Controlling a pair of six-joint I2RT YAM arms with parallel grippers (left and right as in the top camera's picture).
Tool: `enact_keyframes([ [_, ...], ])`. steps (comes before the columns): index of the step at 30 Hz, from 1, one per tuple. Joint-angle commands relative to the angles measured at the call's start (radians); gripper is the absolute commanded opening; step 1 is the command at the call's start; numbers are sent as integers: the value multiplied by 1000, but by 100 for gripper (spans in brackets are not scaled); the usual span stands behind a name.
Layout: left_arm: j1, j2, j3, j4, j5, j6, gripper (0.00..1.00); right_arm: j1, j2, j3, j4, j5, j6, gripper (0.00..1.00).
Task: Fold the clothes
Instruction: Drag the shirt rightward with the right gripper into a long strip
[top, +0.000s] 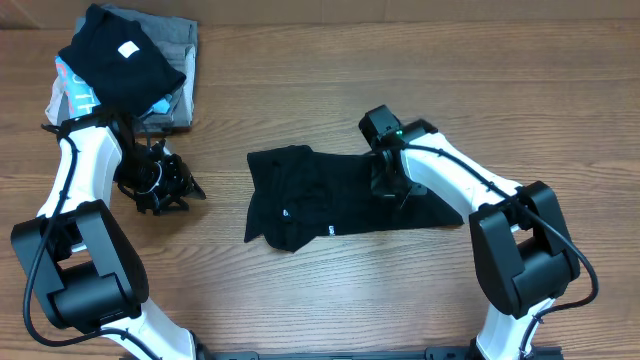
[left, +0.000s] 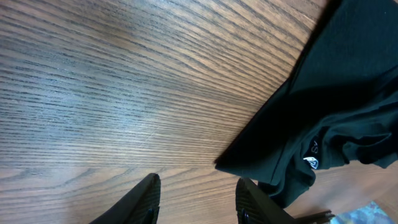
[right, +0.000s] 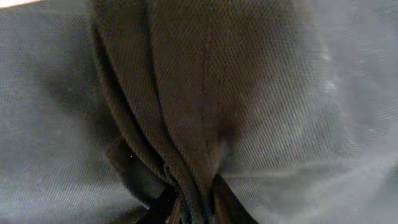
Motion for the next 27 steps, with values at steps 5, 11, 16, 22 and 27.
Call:
enact_keyframes([
  [5,-7,-7,11,0,8,11,43,-50,-26,139,-123,76,7,15],
  [11,-7,-7,11,0,8,11,43,-150,-51,151,-171,76,6,11],
  [16,-7,-7,11,1,8,11,44,-275,-54,151,-209,90,7,4],
  [22,-7,-7,11,1,8,11,44,-379,-55,151,-211,103,5,4],
  [27,-7,-7,11,1,8,11,44,-458,-55,152,-212,121,6,4],
])
